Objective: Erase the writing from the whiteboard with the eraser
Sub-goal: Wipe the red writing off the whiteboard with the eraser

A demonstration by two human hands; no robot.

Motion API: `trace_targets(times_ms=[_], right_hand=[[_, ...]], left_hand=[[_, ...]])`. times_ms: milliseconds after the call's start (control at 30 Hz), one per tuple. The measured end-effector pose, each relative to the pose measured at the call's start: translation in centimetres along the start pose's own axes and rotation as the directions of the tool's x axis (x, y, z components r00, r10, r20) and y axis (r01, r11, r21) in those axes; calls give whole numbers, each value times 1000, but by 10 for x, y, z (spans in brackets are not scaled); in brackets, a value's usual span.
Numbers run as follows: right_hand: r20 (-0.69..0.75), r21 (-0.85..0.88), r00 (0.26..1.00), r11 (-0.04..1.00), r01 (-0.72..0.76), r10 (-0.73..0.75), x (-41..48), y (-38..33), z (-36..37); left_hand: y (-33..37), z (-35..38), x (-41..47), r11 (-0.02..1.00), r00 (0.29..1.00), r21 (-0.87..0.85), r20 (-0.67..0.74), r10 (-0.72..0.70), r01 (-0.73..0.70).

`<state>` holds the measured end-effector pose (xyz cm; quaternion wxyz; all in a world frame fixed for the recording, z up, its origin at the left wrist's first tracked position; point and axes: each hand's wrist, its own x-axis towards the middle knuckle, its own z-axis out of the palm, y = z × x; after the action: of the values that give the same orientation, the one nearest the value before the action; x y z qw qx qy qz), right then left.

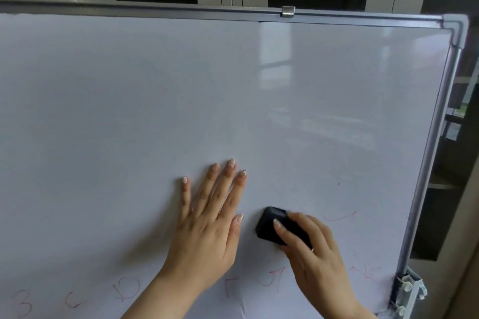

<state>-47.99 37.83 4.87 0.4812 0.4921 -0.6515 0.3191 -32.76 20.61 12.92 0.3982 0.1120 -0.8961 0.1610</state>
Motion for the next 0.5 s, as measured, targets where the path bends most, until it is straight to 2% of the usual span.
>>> trace_targets(times_ms=[167,367,500], right_hand=[[15,-6,1000,1000,-11,12,10,10,-10],[-182,18,953,970,-243,243,81,57,-54],[-195,2,938,956,-293,288,93,70,-63]], left_hand=[[0,0,0,1000,1000,11,-12,8,-8],[-2,1,0,1000,1000,5,-21,20,-20],[1,-1,1,1000,1000,-7,-16,14,-14]])
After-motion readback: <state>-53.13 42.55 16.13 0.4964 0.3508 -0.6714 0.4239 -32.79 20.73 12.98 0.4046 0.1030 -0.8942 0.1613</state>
